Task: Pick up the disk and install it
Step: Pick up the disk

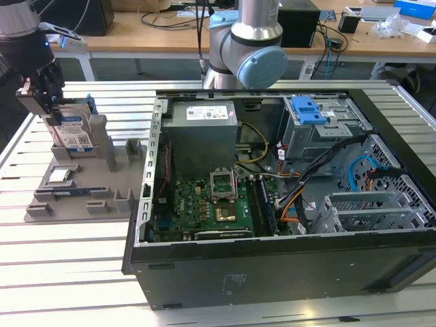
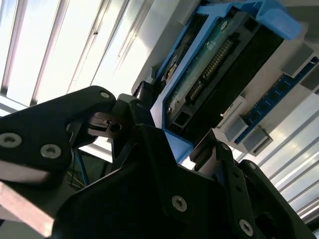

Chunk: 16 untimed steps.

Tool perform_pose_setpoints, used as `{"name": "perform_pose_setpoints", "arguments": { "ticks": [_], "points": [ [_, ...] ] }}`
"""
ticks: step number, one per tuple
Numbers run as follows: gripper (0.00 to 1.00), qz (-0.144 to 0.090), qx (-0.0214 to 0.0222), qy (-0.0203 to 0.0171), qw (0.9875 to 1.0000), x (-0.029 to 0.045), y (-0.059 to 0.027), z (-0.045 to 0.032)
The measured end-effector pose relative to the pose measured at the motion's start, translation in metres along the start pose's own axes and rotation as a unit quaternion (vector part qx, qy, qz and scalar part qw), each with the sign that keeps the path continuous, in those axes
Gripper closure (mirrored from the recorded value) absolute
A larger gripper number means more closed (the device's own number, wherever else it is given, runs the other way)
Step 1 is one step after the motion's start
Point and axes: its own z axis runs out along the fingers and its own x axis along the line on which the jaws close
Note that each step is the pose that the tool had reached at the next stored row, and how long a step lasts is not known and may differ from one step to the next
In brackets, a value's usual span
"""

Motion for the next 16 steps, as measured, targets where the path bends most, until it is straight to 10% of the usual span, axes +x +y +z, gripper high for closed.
{"name": "perform_pose_setpoints", "arguments": {
  "ticks": [6, 16],
  "points": [
    [0.46, 0.000, -0.0072, -0.0001, 1.0000, -0.0001, -0.0019, 0.0007],
    [0.46, 0.000, -0.0073, -0.0001, 1.0000, -0.0005, -0.0028, 0.0006]
  ]
}}
